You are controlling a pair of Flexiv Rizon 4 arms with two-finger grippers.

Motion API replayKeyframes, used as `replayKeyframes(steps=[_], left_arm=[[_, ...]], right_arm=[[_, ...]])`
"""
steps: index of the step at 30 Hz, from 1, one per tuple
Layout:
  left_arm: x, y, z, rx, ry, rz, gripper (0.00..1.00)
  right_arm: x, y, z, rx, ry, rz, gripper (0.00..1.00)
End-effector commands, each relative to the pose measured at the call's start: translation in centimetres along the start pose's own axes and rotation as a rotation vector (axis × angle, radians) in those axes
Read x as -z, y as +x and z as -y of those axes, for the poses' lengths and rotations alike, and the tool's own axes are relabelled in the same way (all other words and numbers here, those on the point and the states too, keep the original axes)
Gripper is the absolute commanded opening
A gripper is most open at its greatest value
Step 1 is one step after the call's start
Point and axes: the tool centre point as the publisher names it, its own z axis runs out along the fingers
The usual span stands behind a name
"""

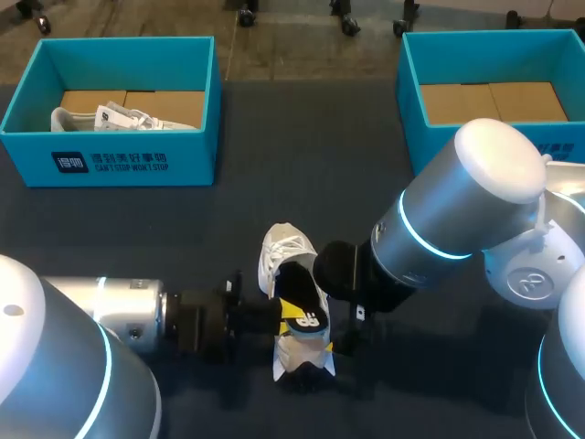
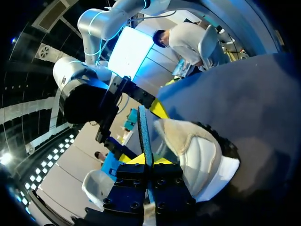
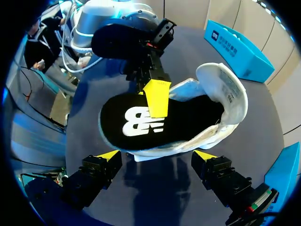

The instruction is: Take the shoe out of the shoebox, open the shoe tongue, remove and reinsert the insole, then place the shoe into the shoebox

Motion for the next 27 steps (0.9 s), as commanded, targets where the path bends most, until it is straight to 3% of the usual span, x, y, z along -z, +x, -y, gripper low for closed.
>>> replayKeyframes(steps=[1, 3, 5, 8, 12, 13, 14, 21, 27], left_arm=[[0.4, -0.1, 1.2, -0.001, 0.005, 0.003, 0.07], [0.6, -0.3, 1.7, 0.002, 0.009, 0.007, 0.22], [0.8, -0.4, 2.2, 0.004, 0.017, 0.017, 0.29], [0.9, -0.7, 2.6, 0.005, 0.022, 0.019, 0.34], [0.9, -0.8, 2.7, 0.003, 0.024, 0.021, 0.34], [0.7, -0.9, 2.8, 0.002, 0.025, 0.021, 0.23], [0.5, -0.9, 2.8, -0.002, 0.028, 0.017, 0.0], [-0.5, -0.4, 1.4, -0.027, 0.025, -0.019, 0.0], [-0.7, 0.2, -0.3, -0.053, -0.03, -0.034, 0.0]], right_arm=[[-0.2, 0.1, 0.0, -0.001, -0.002, 0.002, 1.0], [-0.2, 0.1, 0.0, -0.001, -0.002, 0.002, 1.0], [-0.2, 0.1, 0.0, -0.001, -0.002, 0.002, 1.0], [-0.2, 0.1, 0.0, -0.001, -0.002, 0.002, 1.0], [-0.2, 0.1, 0.0, -0.001, -0.002, 0.002, 1.0], [-0.2, 0.1, 0.0, -0.001, -0.002, 0.002, 1.0], [-0.2, 0.1, 0.0, -0.001, -0.002, 0.002, 1.0], [-0.2, 0.1, 0.0, -0.001, -0.002, 0.002, 1.0], [-0.2, 0.1, 0.0, -0.001, -0.002, 0.002, 1.0]])
